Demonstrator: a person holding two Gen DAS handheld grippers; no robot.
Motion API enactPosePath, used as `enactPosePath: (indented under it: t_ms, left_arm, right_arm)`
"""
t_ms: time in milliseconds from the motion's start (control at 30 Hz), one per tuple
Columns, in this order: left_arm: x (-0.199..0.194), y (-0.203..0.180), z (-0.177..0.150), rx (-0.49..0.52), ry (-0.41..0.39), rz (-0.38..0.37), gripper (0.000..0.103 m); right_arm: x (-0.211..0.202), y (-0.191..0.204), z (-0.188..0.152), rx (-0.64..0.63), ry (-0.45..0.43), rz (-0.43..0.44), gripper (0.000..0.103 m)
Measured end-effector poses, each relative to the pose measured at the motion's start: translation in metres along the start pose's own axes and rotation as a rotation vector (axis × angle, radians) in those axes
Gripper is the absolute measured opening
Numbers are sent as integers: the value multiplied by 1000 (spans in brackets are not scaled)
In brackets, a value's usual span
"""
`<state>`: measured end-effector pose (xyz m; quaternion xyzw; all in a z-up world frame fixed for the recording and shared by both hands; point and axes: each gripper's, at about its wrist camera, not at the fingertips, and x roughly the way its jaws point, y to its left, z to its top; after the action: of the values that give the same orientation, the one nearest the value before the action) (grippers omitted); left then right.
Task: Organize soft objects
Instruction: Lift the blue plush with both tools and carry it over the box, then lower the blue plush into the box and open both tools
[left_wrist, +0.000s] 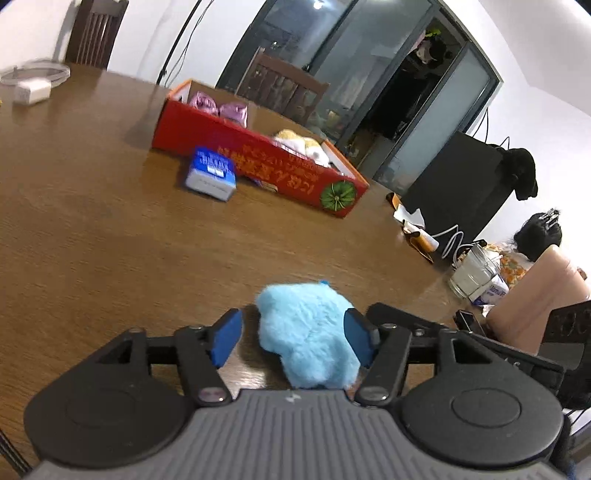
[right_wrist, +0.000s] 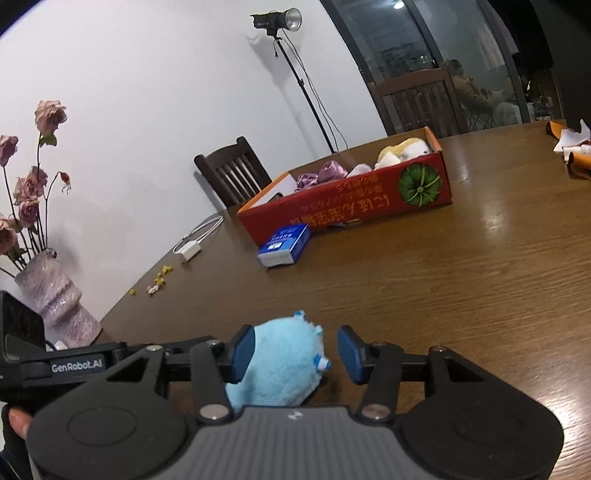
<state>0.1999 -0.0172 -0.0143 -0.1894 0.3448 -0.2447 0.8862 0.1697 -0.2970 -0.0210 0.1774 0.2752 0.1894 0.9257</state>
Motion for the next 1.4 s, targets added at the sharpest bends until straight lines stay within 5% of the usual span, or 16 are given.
enactPosePath:
  t_ms: [67,167,400,600,833,1067,1133,1200,1300,1400]
  left_arm:
    - [6,6,-3,-52,22,-17,60]
    - [16,13,-5,-99,55,-75,41]
    - [23,16,20,-120,17,-85,39]
    - [43,17,128,-24,-103,-95,39]
    - [135,58,250,10,-92,-28,39]
    - [198,97,269,4,-111,140,43]
    - [195,95,269,71,-90,163,44]
    - [185,96,269,61,-108,139,60]
    - [174,91,275,76,-141,161,63]
    - [157,81,276,102,-161,186,67]
  right_arm:
    - [6,-3,-4,19,7,-1,50]
    - [14,-8,-8,69,28,21,41]
    - [32,-12,6,119,64,84,35]
    - [69,3,94,11,-38,125,35]
    - [189,-19,213,78,-50,125,35]
    - [298,-37,232,127,33,-26,37]
    - [305,-38,226,102,35,-70,40]
    - [309,-36,222,65,36,-96,50]
    - [302,-31,220,31,-4,-85,62]
    - [285,-19,224,-61,-50,-103,62]
